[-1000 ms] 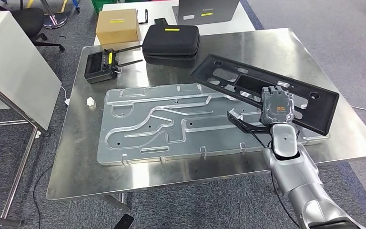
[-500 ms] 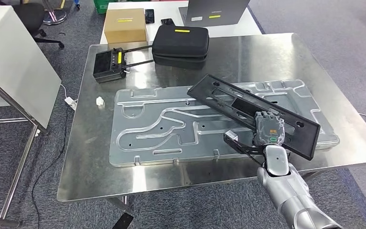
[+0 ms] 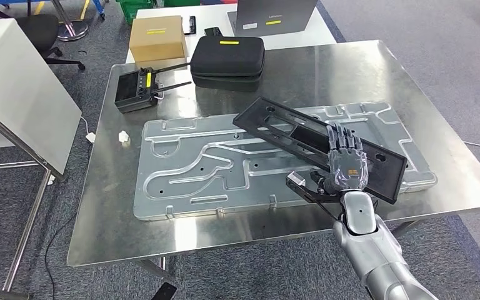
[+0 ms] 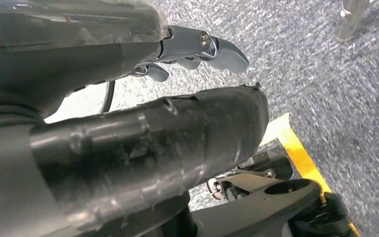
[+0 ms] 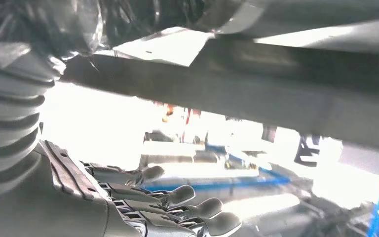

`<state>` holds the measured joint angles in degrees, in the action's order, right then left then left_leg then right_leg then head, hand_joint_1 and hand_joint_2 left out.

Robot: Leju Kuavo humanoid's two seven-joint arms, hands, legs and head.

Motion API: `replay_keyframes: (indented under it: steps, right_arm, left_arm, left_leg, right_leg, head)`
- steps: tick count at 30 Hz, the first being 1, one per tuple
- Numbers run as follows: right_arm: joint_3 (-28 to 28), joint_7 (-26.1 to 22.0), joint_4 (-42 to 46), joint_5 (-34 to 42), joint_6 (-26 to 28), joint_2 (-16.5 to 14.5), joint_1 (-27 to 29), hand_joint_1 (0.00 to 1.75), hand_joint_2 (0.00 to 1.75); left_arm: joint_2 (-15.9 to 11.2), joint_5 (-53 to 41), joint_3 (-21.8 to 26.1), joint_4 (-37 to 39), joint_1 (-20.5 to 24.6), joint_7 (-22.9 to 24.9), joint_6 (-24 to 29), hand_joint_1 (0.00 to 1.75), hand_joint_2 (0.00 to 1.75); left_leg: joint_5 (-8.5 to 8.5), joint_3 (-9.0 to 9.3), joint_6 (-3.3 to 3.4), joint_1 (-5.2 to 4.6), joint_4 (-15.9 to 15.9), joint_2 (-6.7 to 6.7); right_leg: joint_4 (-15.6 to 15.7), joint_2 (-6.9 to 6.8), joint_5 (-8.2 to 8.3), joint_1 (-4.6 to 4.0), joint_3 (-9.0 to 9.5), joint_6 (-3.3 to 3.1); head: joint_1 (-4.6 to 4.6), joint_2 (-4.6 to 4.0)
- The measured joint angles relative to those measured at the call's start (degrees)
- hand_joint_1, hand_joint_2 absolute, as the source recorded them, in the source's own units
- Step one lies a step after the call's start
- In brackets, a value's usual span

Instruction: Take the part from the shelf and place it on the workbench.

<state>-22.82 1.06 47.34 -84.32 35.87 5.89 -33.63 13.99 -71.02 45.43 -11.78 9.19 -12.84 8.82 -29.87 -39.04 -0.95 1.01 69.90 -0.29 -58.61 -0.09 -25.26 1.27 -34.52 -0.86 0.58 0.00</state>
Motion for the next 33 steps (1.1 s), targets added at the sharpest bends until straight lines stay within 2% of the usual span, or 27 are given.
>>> replay_keyframes:
  steps: [2, 3, 6, 8, 9, 11, 12, 13, 14, 15, 16, 18, 19, 21, 23, 25, 27, 28, 29, 30, 31, 33]
  right_arm:
    - [0.0, -0.5, 2.3, -0.7, 0.2, 0.5, 0.6, 0.00, 0.00]
    - [0.0, -0.8, 3.5, -1.0, 0.4, 1.0, 0.9, 0.00, 0.00]
    - [0.0, -1.4, 6.9, -1.5, 0.9, 2.4, 1.9, 0.00, 0.00]
    - [0.0, -1.5, 8.3, -1.6, 1.0, 3.1, 2.3, 0.00, 0.00]
    - [0.0, -1.5, 8.8, -1.6, 1.0, 3.4, 2.5, 0.00, 0.00]
    - [0.0, -1.5, 9.5, -1.6, 1.0, 4.0, 2.8, 0.00, 0.00]
    - [0.0, -1.5, 9.6, -1.6, 1.0, 4.1, 3.1, 0.00, 0.00]
    - [0.0, -1.5, 9.8, -1.6, 1.0, 4.3, 3.4, 0.00, 0.00]
    - [0.0, -1.6, 10.0, -1.7, 1.0, 4.4, 3.6, 0.00, 0.00]
    - [0.0, -1.9, 10.4, -1.9, 1.1, 4.7, 3.8, 0.00, 0.00]
    - [-0.1, -2.6, 11.1, -2.2, 1.1, 5.2, 4.0, 0.00, 0.00]
    - [-0.3, -4.7, 13.3, -2.3, 1.0, 7.1, 4.5, 0.00, 0.00]
    - [-0.5, -5.9, 14.7, -1.9, 1.0, 8.6, 5.0, 0.00, 0.00]
    - [-0.6, -7.6, 18.3, -1.0, 0.9, 12.1, 6.8, 0.00, 0.00]
    - [-0.4, -8.2, 23.2, -0.5, 1.2, 15.9, 9.8, 0.00, 0.00]
    - [0.2, -8.3, 28.8, -0.3, 2.1, 19.4, 13.6, 0.00, 0.00]
    - [1.5, -8.7, 34.5, -0.1, 3.0, 21.6, 17.9, 0.00, 0.00]
    - [2.4, -9.4, 37.4, 0.3, 3.3, 22.0, 20.2, 0.00, 0.00]
    - [3.4, -10.6, 40.2, 1.0, 3.6, 22.0, 22.4, 0.00, 0.00]
    - [4.7, -12.4, 43.0, 1.9, 3.7, 21.4, 24.5, 0.00, 0.00]
    - [6.1, -14.9, 45.6, 3.3, 3.8, 20.5, 26.3, 0.00, 0.00]
    - [9.4, -21.3, 50.2, 6.9, 3.8, 17.4, 29.2, 0.00, 0.00]
  left_arm:
    - [-0.1, 0.4, 0.0, 0.0, 0.1, -0.1, 0.1, 0.00, 0.00]
    - [-0.1, 0.6, -0.1, 0.0, 0.1, -0.1, 0.1, 0.00, 0.00]
    - [-0.1, 0.8, -0.1, 0.0, 0.0, -0.4, 0.2, 0.00, 0.00]
    - [-0.2, 0.9, -0.1, 0.0, 0.0, -0.5, 0.2, 0.00, 0.00]
    - [-0.2, 0.9, -0.1, 0.0, 0.0, -0.5, 0.2, 0.00, 0.00]
    - [-0.2, 0.9, -0.1, 0.0, 0.0, -0.6, 0.3, 0.00, 0.00]
    - [-0.2, 0.9, -0.1, 0.0, -0.1, -0.6, 0.3, 0.00, 0.00]
    - [-0.2, 0.9, -0.1, 0.0, -0.1, -0.6, 0.3, 0.00, 0.00]
    - [-0.2, 1.0, -0.1, 0.0, -0.1, -0.6, 0.3, 0.00, 0.00]
    - [-0.2, 1.1, -0.1, 0.0, -0.2, -0.6, 0.3, 0.00, 0.00]
    - [-0.2, 1.3, -0.1, 0.0, -0.2, -0.6, 0.4, 0.00, 0.00]
    - [-0.2, 1.8, -0.1, 0.0, -0.2, -0.6, 0.8, 0.00, 0.00]
    - [-0.2, 2.1, -0.1, 0.0, -0.3, -0.7, 0.9, 0.00, 0.00]
    - [-0.3, 2.8, 0.0, 0.0, -0.6, -1.0, 1.1, 0.00, 0.00]
    - [-0.5, 3.5, 0.0, 0.0, -0.9, -1.4, 1.3, 0.00, 0.00]
    - [-0.8, 4.0, 0.1, 0.0, -1.2, -1.7, 1.6, 0.00, 0.00]
    - [-0.9, 4.3, 0.2, 0.0, -1.4, -1.9, 2.0, 0.00, 0.00]
    - [-1.0, 4.5, 0.3, 0.0, -1.5, -1.9, 2.2, 0.00, 0.00]
    - [-1.0, 4.6, 0.3, 0.0, -1.6, -1.9, 2.5, 0.00, 0.00]
    - [-1.1, 4.6, 0.4, 0.0, -1.6, -1.9, 2.8, 0.00, 0.00]
    - [-1.2, 4.7, 0.5, 0.0, -1.6, -1.9, 3.1, 0.00, 0.00]
    - [-1.3, 4.6, 0.7, 0.0, -1.5, -1.9, 3.9, 0.00, 0.00]
  left_leg:
    - [2.83, 3.64, 0.04, 0.10, -7.5, -0.05]
    - [3.37, 4.72, 0.27, 0.08, -9.7, -0.11]
    - [3.53, 5.14, 1.59, -0.19, -10.8, -0.20]
    - [3.90, 5.16, 2.48, -0.11, -11.2, -0.16]
    - [4.05, 5.16, 2.84, -0.03, -11.3, -0.13]
    - [4.09, 5.07, 3.19, -0.15, -11.3, -0.10]
    - [4.09, 5.04, 3.24, -0.26, -11.3, -0.10]
    - [4.09, 5.03, 3.27, -0.39, -11.3, -0.10]
    - [4.09, 5.05, 3.29, -0.51, -11.3, -0.12]
    - [4.08, 5.09, 3.28, -0.63, -11.3, -0.15]
    - [4.06, 5.13, 3.28, -0.73, -11.3, -0.17]
    - [4.00, 5.09, 3.16, -1.01, -11.2, -0.25]
    - [3.98, 5.05, 3.03, -1.05, -11.2, -0.31]
    - [3.96, 5.07, 2.59, -0.99, -11.3, -0.42]
    - [3.04, 4.85, 2.02, -0.97, -10.5, -0.33]
    - [0.00, 3.00, 1.51, -0.84, -6.0, -0.16]
    - [-3.52, -0.35, 1.05, -0.54, 1.5, -0.08]
    - [-4.14, -1.50, 0.84, -0.41, 4.0, -0.07]
    - [-3.63, -1.70, 0.68, -0.31, 4.4, -0.06]
    - [-2.02, -0.70, 0.61, -0.25, 2.4, -0.05]
    - [0.17, 1.17, 0.65, -0.21, -1.4, -0.05]
    - [2.82, 4.89, 1.08, -0.35, -8.7, -0.08]
  right_leg:
    - [-0.5, 0.09, -0.35, 0.06, -0.13, 0.60]
    - [-0.7, 0.10, -0.46, -0.04, -0.22, 0.98]
    - [-0.6, 0.15, -0.32, -0.09, -0.33, 2.03]
    - [-2.0, 0.14, -1.48, 0.09, -0.95, 2.50]
    - [-4.3, 0.13, -2.93, 0.11, -1.94, 2.65]
    - [-11.7, 0.11, -6.61, 0.06, -5.29, 2.82]
    - [-15.1, 0.11, -7.77, 0.02, -6.87, 2.85]
    - [-16.9, 0.11, -7.99, 0.00, -7.72, 2.78]
    - [-16.3, 0.11, -7.09, -0.04, -7.48, 2.59]
    - [-13.5, 0.11, -5.32, -0.12, -6.12, 2.28]
    - [-9.3, 0.11, -3.33, -0.28, -4.11, 1.85]
    - [-2.4, 0.00, -1.07, -0.74, -0.84, 1.13]
    - [-0.9, -0.06, -0.89, -0.97, -0.15, 0.92]
    - [-0.4, -0.11, -0.97, -1.18, 0.07, 0.72]
    - [0.3, -0.28, -0.74, -0.87, 0.63, 0.27]
    - [0.9, -0.53, -0.55, -0.50, 1.21, -0.21]
    - [0.9, -0.67, -0.69, -0.52, 1.36, -0.45]
    - [0.9, -0.70, -0.79, -0.53, 1.41, -0.49]
    - [0.9, -0.67, -0.90, -0.52, 1.48, -0.46]
    - [0.8, -0.59, -1.03, -0.48, 1.60, -0.37]
    - [0.6, -0.48, -1.22, -0.44, 1.74, -0.24]
    - [0.1, -0.31, -1.63, -0.56, 1.84, 0.25]
  head:
    - [0.03, 0.00]
    - [0.05, 0.00]
    - [0.10, 0.00]
    - [0.12, 0.00]
    - [0.13, 0.00]
    - [0.13, 0.00]
    - [0.13, 0.00]
    - [0.13, 0.00]
    - [0.13, 0.00]
    - [0.12, 0.00]
    - [0.12, 0.00]
    - [0.10, 0.00]
    - [0.10, 0.00]
    - [0.10, 0.00]
    - [0.06, 0.00]
    - [-0.03, 0.00]
    - [-0.06, 0.00]
    - [-0.06, 0.00]
    - [-0.07, 0.00]
    - [-0.08, 0.00]
    - [-0.08, 0.00]
    - [-0.06, 0.00]
